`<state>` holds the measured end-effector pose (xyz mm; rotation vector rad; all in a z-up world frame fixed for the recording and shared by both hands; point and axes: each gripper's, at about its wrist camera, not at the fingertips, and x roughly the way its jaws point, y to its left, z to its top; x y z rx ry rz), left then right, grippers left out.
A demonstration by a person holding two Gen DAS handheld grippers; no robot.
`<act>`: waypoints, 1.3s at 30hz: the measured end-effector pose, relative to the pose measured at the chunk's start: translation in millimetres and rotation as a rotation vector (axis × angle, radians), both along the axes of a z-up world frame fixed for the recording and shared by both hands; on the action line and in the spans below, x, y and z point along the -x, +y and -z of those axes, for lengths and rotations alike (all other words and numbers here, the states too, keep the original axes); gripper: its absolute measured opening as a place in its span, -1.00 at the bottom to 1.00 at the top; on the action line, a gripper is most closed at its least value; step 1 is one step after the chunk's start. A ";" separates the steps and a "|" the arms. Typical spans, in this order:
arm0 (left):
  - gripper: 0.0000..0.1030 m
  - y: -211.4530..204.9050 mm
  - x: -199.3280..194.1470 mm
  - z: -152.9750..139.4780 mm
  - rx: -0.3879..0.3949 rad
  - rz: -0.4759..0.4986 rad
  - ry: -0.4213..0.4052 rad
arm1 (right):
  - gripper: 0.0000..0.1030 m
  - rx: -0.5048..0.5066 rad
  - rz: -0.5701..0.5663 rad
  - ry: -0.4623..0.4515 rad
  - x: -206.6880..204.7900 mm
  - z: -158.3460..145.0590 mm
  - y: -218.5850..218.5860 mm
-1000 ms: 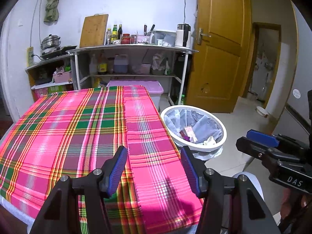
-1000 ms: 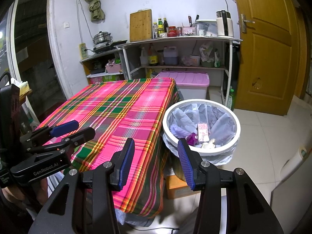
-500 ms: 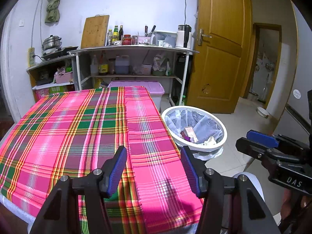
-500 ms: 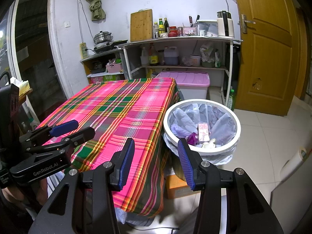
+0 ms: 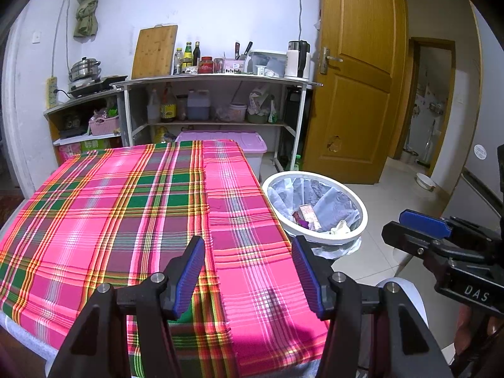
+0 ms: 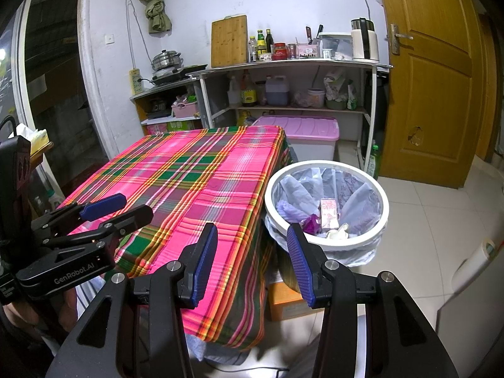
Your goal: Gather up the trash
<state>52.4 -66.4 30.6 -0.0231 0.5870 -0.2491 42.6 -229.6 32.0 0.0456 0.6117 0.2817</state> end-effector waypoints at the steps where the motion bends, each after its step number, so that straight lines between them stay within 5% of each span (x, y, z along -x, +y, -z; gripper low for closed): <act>1: 0.10 0.2 0.2 0.0 0.000 0.000 0.000 | -0.09 0.001 0.000 -0.001 0.0 0.0 0.1; 39: 0.10 8.5 -1.3 -3.3 0.000 0.009 0.002 | -0.09 0.005 -0.001 -0.002 0.9 -1.0 1.3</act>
